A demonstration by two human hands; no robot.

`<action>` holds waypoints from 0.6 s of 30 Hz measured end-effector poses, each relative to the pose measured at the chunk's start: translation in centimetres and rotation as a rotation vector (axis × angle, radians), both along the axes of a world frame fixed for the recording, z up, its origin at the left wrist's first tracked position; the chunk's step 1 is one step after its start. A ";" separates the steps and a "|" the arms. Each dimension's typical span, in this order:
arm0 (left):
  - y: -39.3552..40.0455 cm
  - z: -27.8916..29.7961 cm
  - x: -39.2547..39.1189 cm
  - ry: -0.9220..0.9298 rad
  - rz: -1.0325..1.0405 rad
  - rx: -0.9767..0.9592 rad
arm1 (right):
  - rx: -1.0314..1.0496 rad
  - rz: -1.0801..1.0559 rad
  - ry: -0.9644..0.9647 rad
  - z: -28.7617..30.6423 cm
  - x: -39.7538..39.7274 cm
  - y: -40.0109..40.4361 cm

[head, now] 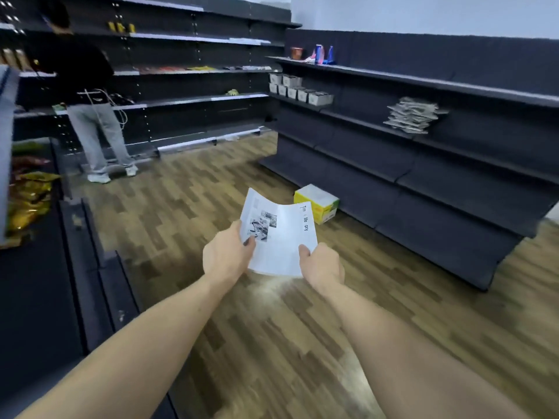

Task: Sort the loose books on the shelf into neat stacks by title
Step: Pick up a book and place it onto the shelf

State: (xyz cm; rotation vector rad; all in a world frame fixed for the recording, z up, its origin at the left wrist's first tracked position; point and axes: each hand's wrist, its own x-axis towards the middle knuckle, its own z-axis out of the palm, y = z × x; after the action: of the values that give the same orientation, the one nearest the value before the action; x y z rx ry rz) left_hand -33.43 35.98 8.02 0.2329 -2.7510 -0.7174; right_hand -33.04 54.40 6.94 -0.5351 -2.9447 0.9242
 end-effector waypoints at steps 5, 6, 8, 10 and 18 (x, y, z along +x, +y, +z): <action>6.3 0.5 -5.8 0.005 -0.127 -0.031 | -0.035 -0.111 0.029 0.2 -3.8 6.1; 7.4 0.5 -7.0 0.005 -0.154 -0.041 | -0.036 -0.132 0.030 0.1 -4.5 7.1; 9.6 0.4 -9.7 0.005 -0.208 -0.074 | -0.029 -0.175 0.025 -0.2 -6.3 9.0; 11.4 0.2 -12.3 0.007 -0.245 -0.090 | -0.026 -0.210 0.017 -0.4 -8.2 10.7; 16.5 -1.5 -26.5 0.005 -0.358 -0.078 | -0.015 -0.329 0.046 -0.5 -19.5 15.0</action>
State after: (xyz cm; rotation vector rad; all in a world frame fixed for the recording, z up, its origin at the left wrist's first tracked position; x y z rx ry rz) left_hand -59.90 52.52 6.56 -0.2856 -2.8392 -0.6896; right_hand -52.58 69.37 6.45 -0.9479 -2.6942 0.9040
